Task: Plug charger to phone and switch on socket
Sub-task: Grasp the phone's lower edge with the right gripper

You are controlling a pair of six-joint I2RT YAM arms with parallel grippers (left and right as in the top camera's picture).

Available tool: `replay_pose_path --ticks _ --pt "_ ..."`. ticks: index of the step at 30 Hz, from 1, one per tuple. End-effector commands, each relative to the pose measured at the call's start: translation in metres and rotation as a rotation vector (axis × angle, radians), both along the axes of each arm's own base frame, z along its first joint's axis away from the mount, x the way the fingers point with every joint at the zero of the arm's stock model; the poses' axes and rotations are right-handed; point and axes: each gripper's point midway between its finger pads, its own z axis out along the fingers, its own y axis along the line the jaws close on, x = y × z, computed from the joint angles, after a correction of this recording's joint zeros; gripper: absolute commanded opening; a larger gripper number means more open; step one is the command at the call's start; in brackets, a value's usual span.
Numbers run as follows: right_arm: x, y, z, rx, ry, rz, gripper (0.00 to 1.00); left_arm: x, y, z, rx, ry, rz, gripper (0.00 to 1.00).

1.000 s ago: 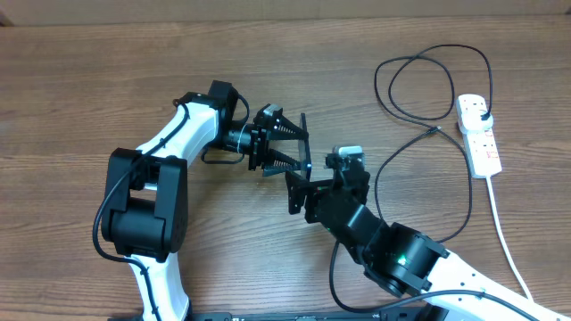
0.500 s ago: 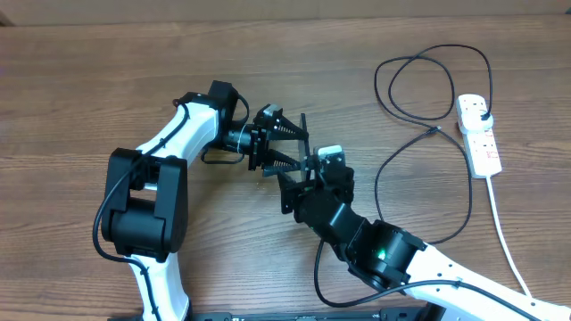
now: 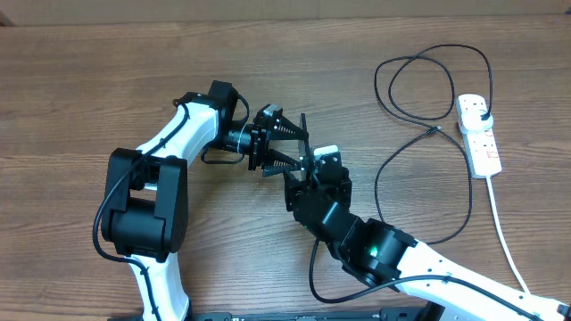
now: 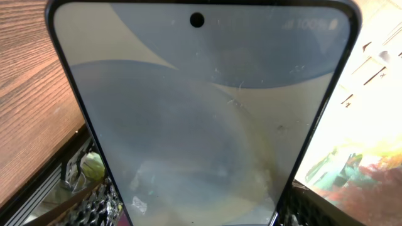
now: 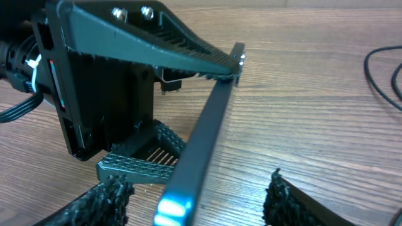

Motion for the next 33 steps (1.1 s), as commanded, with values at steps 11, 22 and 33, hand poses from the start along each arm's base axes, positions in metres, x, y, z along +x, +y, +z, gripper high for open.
replay_pose_path --ticks 11,22,33 --pt "0.002 0.016 0.023 0.109 -0.038 -0.015 0.62 0.008 0.002 0.014 -0.063 -0.009 0.015 0.64" --pt "-0.001 0.012 0.015 0.075 -0.015 -0.018 0.44 0.008 0.002 0.014 -0.063 -0.009 0.015 0.64" --pt "-0.001 0.012 0.015 0.074 -0.015 -0.017 0.27 0.008 0.002 0.014 -0.062 -0.009 0.015 0.64"
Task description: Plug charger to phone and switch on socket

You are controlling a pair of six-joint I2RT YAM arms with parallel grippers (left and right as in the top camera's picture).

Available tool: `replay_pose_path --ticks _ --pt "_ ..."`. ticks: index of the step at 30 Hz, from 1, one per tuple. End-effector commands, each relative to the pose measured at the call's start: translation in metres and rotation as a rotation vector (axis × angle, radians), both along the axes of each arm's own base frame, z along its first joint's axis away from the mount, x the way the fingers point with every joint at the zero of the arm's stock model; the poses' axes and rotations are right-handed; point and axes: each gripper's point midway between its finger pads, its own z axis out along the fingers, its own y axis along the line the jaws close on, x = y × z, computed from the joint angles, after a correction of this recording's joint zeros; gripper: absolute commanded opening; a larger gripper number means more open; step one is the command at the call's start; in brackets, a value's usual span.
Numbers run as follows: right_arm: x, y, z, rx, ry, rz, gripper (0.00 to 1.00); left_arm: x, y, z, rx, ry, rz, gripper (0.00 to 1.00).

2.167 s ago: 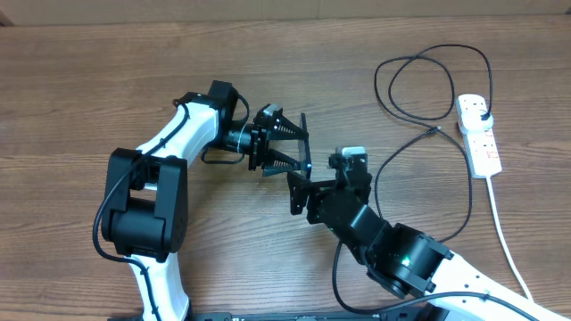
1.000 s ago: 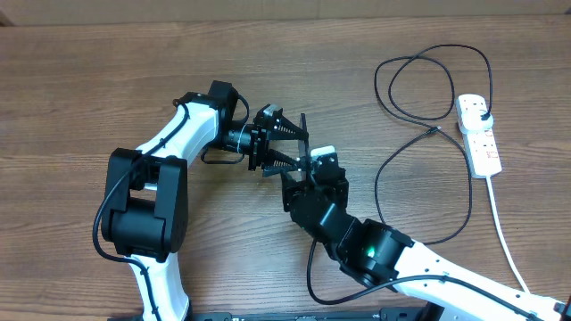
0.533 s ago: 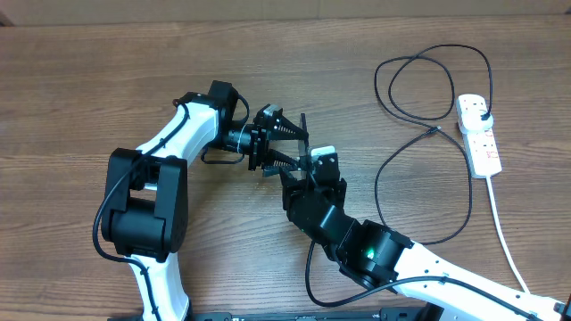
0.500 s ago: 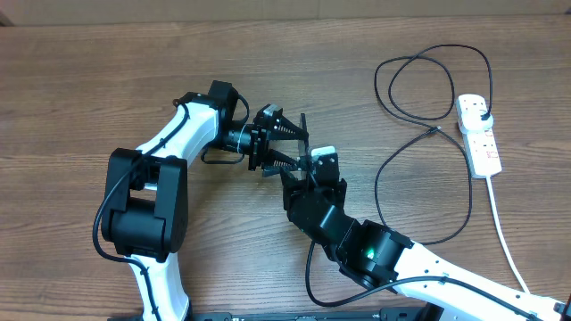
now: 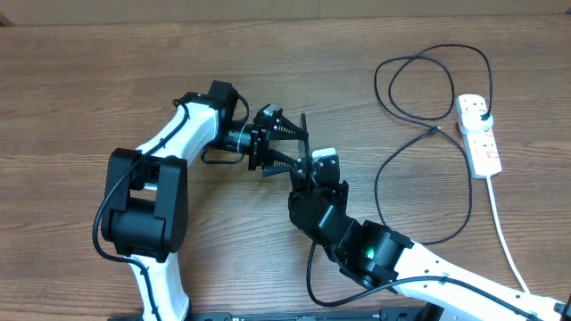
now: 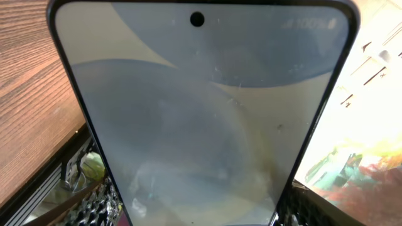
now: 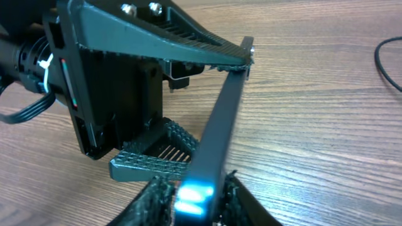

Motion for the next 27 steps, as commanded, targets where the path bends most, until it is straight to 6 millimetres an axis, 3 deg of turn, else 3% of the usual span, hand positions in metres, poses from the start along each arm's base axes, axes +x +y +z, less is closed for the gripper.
replay_pose_path --ticks 1,12,27 --pt "0.0034 0.0056 0.0170 0.037 -0.031 -0.007 0.25 0.0077 0.0020 0.0137 -0.062 -0.009 0.015 0.64" --pt "0.0036 0.0059 0.0175 0.039 -0.032 -0.007 0.13 0.0076 0.0020 0.0117 -0.050 -0.012 0.014 0.66" --pt "0.0036 0.0059 0.0175 0.038 -0.032 -0.007 0.04 0.0076 0.0020 0.0107 -0.045 -0.012 0.013 0.79"
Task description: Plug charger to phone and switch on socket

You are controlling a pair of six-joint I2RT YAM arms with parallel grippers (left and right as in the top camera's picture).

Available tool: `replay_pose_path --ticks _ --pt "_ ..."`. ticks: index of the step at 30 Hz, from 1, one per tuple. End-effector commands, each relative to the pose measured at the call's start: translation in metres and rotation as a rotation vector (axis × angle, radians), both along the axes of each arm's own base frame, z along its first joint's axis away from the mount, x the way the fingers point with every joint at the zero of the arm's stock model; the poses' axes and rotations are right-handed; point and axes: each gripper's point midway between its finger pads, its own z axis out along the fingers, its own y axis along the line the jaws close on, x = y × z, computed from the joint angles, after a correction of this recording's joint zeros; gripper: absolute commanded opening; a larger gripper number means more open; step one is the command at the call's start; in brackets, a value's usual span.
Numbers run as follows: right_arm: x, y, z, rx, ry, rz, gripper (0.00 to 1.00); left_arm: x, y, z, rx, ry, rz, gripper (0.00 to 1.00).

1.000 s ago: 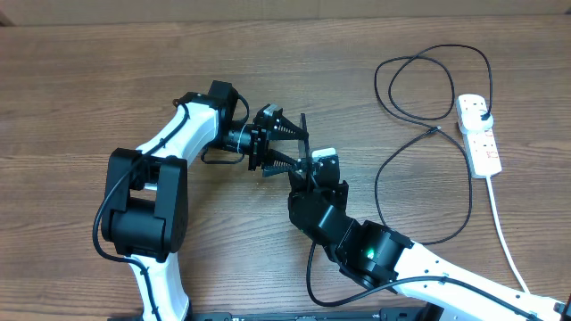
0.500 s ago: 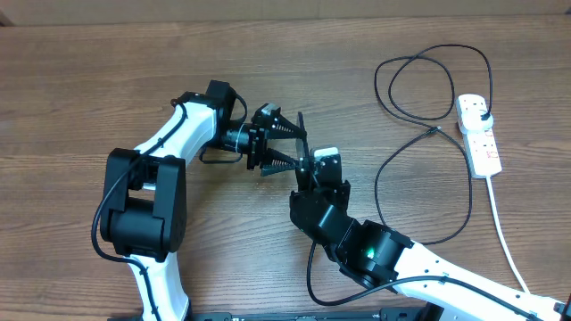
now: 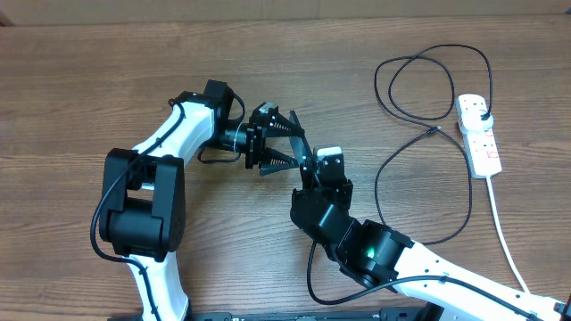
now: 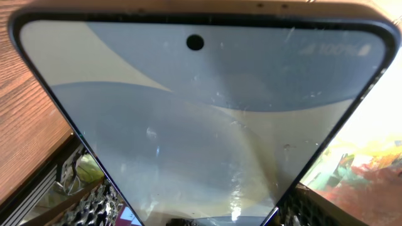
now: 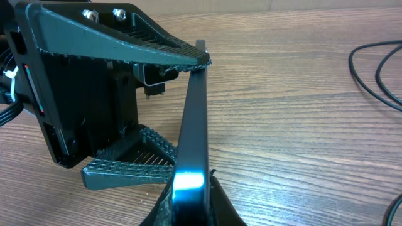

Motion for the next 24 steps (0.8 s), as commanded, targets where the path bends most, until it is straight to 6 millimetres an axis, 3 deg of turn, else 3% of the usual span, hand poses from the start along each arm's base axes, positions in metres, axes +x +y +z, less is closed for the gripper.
replay_pose_path --ticks 1,10,18,24 --pt "-0.001 0.015 0.015 0.054 -0.008 0.044 0.04 0.003 -0.004 0.008 -0.031 -0.019 -0.006 0.80" --pt "-0.002 0.014 0.013 0.047 -0.004 0.044 0.04 0.005 -0.002 0.008 -0.031 -0.019 0.000 1.00" --pt "-0.007 0.006 0.008 0.008 0.022 0.042 0.04 0.010 0.012 0.009 -0.039 -0.062 0.037 1.00" --pt "-0.010 -0.007 0.023 0.094 0.029 -0.010 0.04 0.005 0.030 0.012 -0.050 -0.142 0.079 1.00"
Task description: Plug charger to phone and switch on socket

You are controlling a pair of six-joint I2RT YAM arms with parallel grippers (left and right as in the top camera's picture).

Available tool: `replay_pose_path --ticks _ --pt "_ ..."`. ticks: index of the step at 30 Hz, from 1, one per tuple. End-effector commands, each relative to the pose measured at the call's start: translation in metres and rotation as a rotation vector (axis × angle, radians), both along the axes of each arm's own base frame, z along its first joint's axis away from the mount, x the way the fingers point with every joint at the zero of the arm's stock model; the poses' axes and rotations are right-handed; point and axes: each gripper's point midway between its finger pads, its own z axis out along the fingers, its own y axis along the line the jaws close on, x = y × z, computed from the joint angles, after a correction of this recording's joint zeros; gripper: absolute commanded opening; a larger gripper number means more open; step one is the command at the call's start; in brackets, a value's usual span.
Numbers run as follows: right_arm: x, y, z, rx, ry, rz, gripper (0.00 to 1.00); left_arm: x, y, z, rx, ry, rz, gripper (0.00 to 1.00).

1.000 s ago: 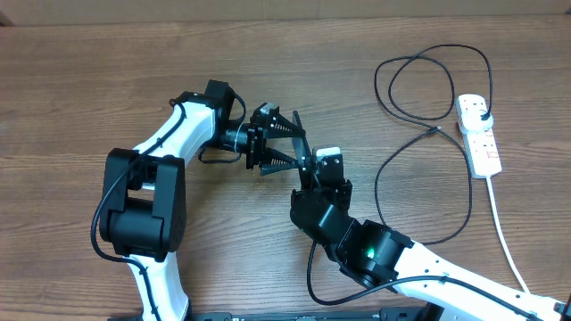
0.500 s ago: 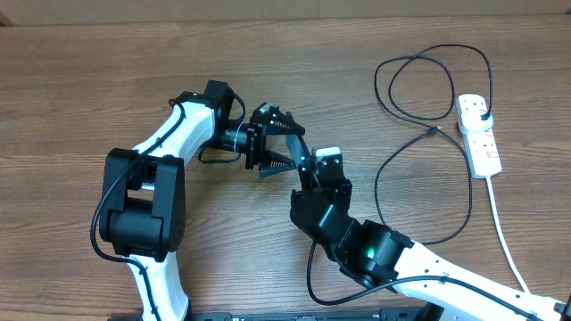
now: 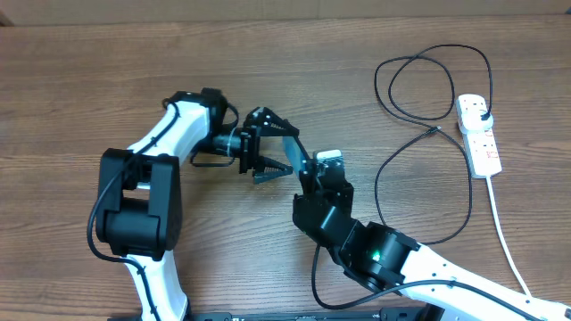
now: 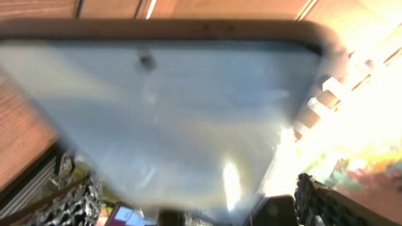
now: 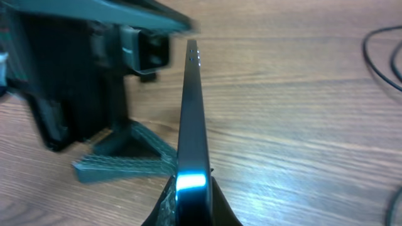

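Note:
In the right wrist view the phone stands edge-on, and my right gripper is shut on its lower end. Overhead, the phone sits at mid-table just ahead of my right gripper. My left gripper is open, with its fingers spread to either side of the phone's far end and not touching it. The blurred screen fills the left wrist view. The black charger cable lies looped at the right, with its loose plug end on the wood. The white socket strip is at the far right.
The strip's white lead runs to the table's front right edge. One loop of black cable lies at the right of the right wrist view. Both arms crowd the middle of the wooden table.
My left gripper has drawn back to the left, and its upper finger no longer touches the phone's top end. The right gripper still grips the phone, which now stands more upright.
First the phone stood slanted between my left fingers, with the right fingers open around its lower end. Then the right fingers closed in and shut on it. The left fingers then loosened, and now the right gripper alone holds the phone.

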Motion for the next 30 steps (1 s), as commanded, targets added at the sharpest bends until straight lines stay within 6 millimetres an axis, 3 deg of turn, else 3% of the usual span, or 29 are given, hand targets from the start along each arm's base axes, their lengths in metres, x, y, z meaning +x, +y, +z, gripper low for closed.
replay_pose_path --ticks 1,7,12,20,30 --pt "0.001 -0.008 0.030 0.117 -0.028 -0.055 0.04 0.010 0.019 0.012 -0.059 -0.180 0.060 1.00" --pt "-0.006 -0.030 0.042 0.251 0.015 -0.156 0.04 0.004 0.050 0.026 -0.061 -0.280 0.144 1.00" --pt "-0.019 -0.038 0.039 0.478 0.144 -0.294 0.04 -0.002 0.067 0.021 0.000 -0.338 0.118 0.99" --pt "-0.028 -0.025 0.033 0.788 0.326 -0.446 0.04 -0.003 0.067 0.023 -0.001 -0.375 0.113 0.99" --pt "-0.021 -0.028 0.032 0.937 0.347 -0.586 0.04 0.004 0.057 0.036 -0.069 -0.394 0.165 1.00"
